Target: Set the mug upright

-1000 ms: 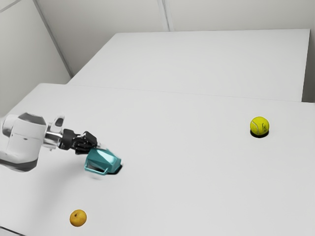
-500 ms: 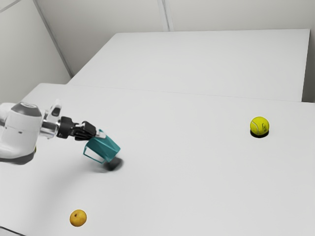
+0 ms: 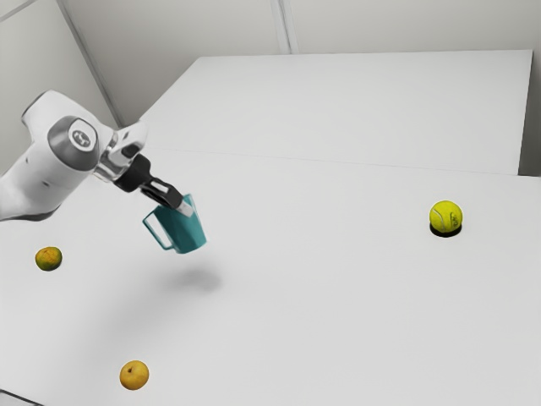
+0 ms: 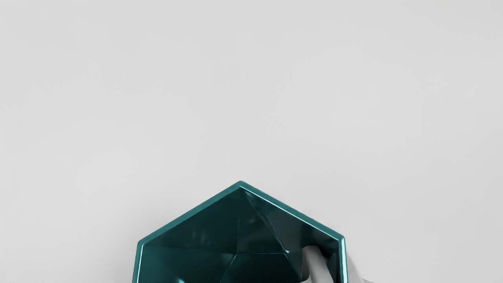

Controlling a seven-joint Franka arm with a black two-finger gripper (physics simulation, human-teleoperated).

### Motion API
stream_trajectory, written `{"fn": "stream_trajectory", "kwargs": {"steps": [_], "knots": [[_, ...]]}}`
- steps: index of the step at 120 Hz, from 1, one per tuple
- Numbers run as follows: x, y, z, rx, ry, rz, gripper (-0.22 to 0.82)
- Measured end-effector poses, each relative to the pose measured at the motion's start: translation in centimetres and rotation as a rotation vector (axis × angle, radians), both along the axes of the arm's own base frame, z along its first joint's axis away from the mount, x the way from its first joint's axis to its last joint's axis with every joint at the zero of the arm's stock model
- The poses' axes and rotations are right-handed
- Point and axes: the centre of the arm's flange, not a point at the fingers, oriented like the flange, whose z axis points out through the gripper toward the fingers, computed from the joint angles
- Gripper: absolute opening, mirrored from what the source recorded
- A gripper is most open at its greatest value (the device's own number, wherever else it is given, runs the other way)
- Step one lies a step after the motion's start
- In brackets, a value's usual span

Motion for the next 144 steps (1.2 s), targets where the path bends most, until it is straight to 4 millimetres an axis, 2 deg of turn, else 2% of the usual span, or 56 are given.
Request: {"fn": "stream_trajectory", "kwargs": {"steps": [31,69,105,126,144], "knots": [[0.5,-3.4,0.3,0.245,0.075,-0.029,-0.18],[-1.2,-6.0,-1.0,0.328,0.042,0.108,-0.18],[-2.5,-7.1,-4.5,0.333,0.018,0.228,-0.18],[-2.9,-7.2,-5.9,0.326,-0.008,0.288,-0.18],[-2.9,-7.4,-6.2,0.315,-0.039,0.327,-0.18]]}}
